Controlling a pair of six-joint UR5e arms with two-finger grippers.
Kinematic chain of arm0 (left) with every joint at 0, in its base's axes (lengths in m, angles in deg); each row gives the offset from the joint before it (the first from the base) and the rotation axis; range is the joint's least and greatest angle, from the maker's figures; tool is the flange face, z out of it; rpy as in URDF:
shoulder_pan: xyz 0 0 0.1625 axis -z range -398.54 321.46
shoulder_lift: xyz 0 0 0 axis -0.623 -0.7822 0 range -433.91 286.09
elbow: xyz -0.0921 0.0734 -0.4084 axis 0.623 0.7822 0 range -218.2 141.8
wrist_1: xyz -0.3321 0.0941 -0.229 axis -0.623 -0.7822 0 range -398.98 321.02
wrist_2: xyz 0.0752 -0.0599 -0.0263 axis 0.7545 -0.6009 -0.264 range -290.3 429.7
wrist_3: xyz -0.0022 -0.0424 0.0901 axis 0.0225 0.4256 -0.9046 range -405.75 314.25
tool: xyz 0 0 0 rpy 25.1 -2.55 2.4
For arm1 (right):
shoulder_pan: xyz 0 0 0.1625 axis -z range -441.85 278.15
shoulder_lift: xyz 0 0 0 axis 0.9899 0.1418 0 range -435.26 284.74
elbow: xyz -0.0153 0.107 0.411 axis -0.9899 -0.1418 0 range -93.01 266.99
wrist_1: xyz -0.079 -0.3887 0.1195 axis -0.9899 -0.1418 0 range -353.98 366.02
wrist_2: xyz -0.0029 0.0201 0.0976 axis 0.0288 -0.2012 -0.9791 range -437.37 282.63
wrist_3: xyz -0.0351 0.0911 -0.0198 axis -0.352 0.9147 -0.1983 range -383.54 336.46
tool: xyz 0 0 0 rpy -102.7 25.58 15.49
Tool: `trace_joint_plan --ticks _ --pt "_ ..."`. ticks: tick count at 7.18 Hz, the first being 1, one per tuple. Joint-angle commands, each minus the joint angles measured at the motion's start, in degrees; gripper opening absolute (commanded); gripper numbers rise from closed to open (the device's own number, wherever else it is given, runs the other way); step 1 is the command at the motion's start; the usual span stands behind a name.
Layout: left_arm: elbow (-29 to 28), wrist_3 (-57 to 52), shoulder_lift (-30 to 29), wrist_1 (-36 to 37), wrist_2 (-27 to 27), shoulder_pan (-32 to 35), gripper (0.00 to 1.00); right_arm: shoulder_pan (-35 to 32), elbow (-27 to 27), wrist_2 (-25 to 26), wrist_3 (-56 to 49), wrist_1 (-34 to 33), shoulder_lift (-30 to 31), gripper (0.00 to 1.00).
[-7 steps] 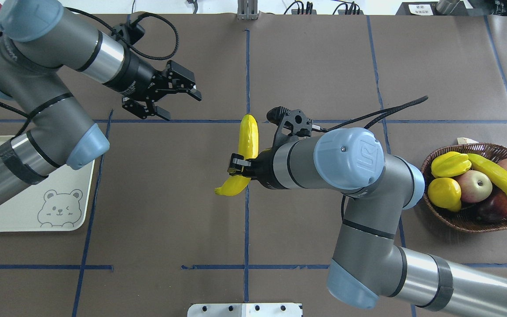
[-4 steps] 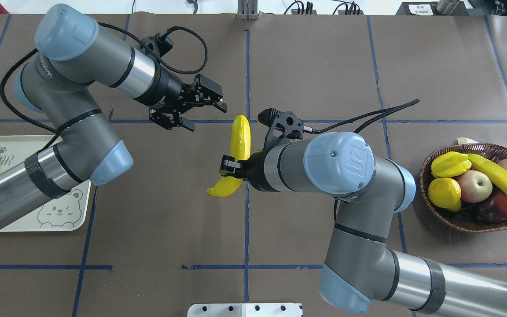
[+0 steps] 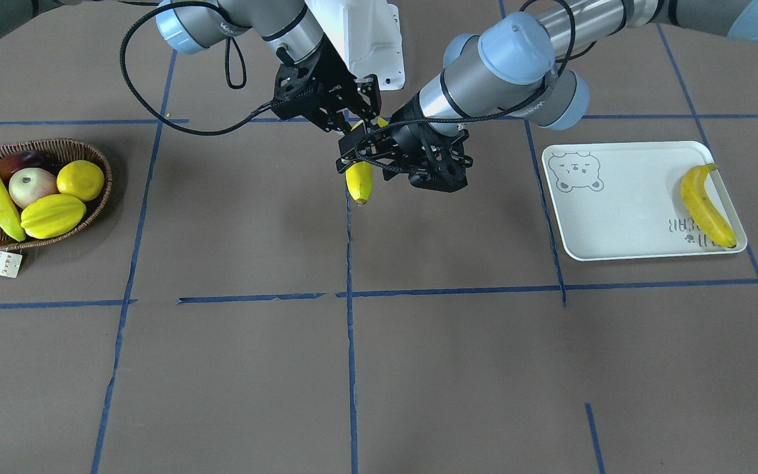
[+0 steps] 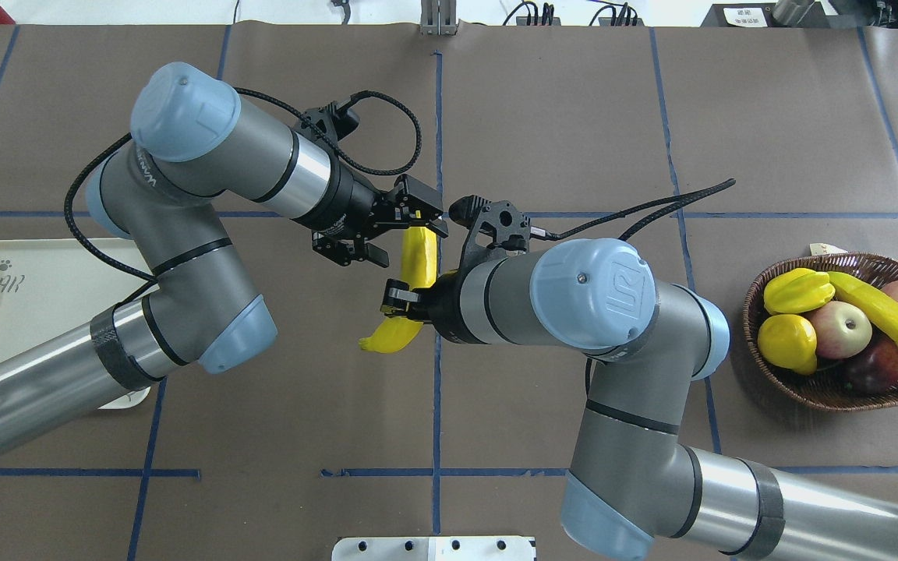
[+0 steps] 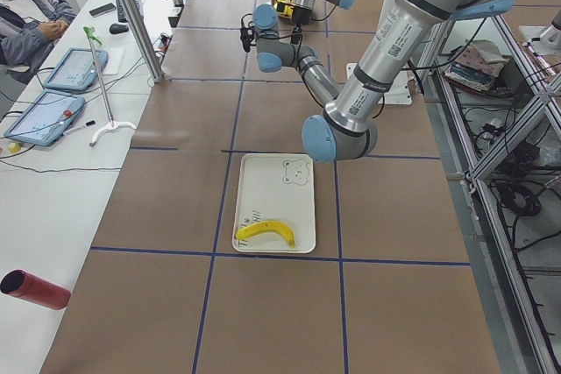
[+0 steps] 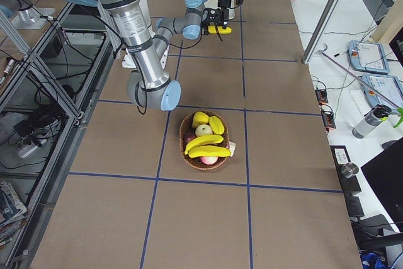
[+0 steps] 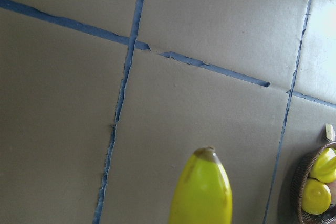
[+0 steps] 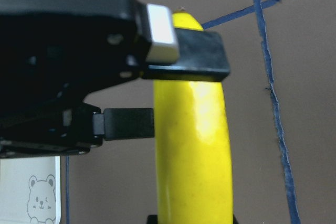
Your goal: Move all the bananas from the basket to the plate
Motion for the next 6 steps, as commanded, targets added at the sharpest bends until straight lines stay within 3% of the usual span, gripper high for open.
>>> trace_joint_plan --ticks 1,3,5,6 --pt "-0.1 0.03 0.01 -0.18 0.09 -0.28 0.92 0.02 0.0 0.0 -0.06 0.01 0.08 0.05" --pt "-0.1 0.03 0.1 -1.13 0.09 -0.37 0.52 0.02 -0.09 0.09 -0.24 0.01 0.08 0.05" --pt "-0.1 0.03 0.1 -1.23 0.09 -0.37 0.27 0.02 -0.17 0.09 -0.33 0.1 0.08 0.07" --pt "0.25 0.03 0.19 -1.41 0.09 -0.37 0.13 0.02 -0.18 0.09 -0.15 0.19 0.0 0.36"
